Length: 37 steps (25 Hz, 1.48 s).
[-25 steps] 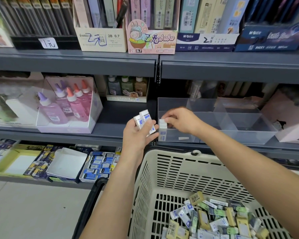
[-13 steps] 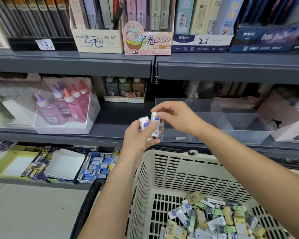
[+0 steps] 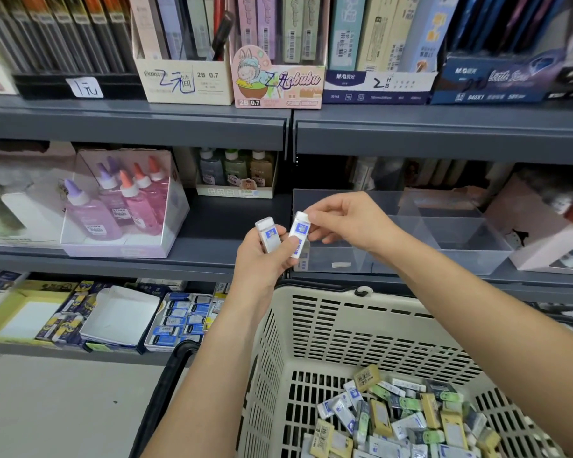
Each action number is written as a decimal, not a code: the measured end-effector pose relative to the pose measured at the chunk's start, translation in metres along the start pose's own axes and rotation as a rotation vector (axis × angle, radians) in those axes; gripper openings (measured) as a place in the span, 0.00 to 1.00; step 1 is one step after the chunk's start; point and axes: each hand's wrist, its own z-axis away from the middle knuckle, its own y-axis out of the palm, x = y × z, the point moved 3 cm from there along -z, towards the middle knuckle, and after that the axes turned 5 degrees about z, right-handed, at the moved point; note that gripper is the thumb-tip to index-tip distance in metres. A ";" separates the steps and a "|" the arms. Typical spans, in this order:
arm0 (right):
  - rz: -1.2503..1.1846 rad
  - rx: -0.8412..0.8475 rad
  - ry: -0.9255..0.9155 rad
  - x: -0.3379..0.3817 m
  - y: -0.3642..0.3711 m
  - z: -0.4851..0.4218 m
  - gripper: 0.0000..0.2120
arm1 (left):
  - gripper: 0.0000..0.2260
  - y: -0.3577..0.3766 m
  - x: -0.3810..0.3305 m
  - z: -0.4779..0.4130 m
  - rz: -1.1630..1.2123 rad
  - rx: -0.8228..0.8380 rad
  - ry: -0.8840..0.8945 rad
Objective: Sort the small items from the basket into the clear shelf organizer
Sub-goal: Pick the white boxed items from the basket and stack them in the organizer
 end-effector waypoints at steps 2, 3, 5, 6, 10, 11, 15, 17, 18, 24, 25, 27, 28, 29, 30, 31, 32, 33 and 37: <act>0.008 -0.023 0.012 0.000 -0.003 -0.004 0.05 | 0.03 0.002 0.001 0.000 -0.014 -0.011 -0.004; -0.004 -0.058 0.013 0.001 -0.006 -0.006 0.04 | 0.02 0.003 0.001 0.000 0.003 -0.034 -0.018; 0.017 -0.157 -0.010 0.003 -0.016 -0.014 0.05 | 0.05 0.002 0.000 -0.002 0.019 -0.098 -0.040; 0.058 -0.205 -0.024 0.003 -0.021 -0.019 0.06 | 0.06 0.001 0.000 -0.003 -0.004 -0.117 -0.033; 0.254 -0.283 0.000 -0.007 -0.019 -0.033 0.11 | 0.06 -0.006 -0.002 -0.002 -0.128 -0.160 0.060; 0.277 -0.258 0.019 -0.012 -0.014 -0.035 0.11 | 0.07 -0.008 -0.003 -0.002 -0.147 -0.186 0.077; 0.409 -0.123 0.040 -0.026 0.005 -0.038 0.09 | 0.09 -0.009 -0.001 -0.004 -0.191 -0.184 0.069; 0.498 -0.080 0.033 -0.030 0.010 -0.038 0.04 | 0.10 -0.007 0.001 -0.004 -0.224 -0.156 0.055; 0.530 -0.060 0.030 -0.031 0.012 -0.038 0.04 | 0.11 -0.006 0.001 -0.004 -0.215 -0.141 0.054; 0.636 -0.080 -0.020 -0.019 0.008 -0.029 0.11 | 0.10 -0.004 -0.001 -0.003 -0.155 -0.107 0.052; 0.568 -0.134 -0.046 -0.012 0.006 -0.026 0.11 | 0.11 -0.004 -0.002 -0.002 -0.168 -0.091 0.059; 0.446 -0.157 -0.073 0.000 0.006 -0.019 0.14 | 0.10 -0.002 -0.002 -0.001 -0.232 -0.064 0.102; 0.431 -0.133 -0.064 0.004 0.008 -0.015 0.15 | 0.10 -0.001 -0.003 -0.001 -0.272 -0.051 0.137; 0.425 -0.114 -0.045 0.006 0.010 -0.012 0.15 | 0.09 0.001 -0.004 -0.001 -0.297 -0.032 0.166; 0.417 -0.102 -0.034 0.007 0.011 -0.011 0.14 | 0.09 0.002 -0.005 0.000 -0.300 -0.013 0.180; 0.390 -0.093 -0.022 0.008 0.010 -0.010 0.11 | 0.09 0.004 -0.004 0.000 -0.287 0.003 0.178; 0.339 -0.079 -0.012 0.008 0.008 -0.010 0.08 | 0.09 0.004 -0.003 0.001 -0.272 0.012 0.167; 0.283 -0.054 0.003 0.008 0.006 -0.010 0.05 | 0.09 0.004 -0.003 0.001 -0.267 0.011 0.151; 0.203 -0.090 0.021 0.001 -0.009 -0.012 0.07 | 0.11 0.001 0.000 -0.005 -0.271 -0.053 0.118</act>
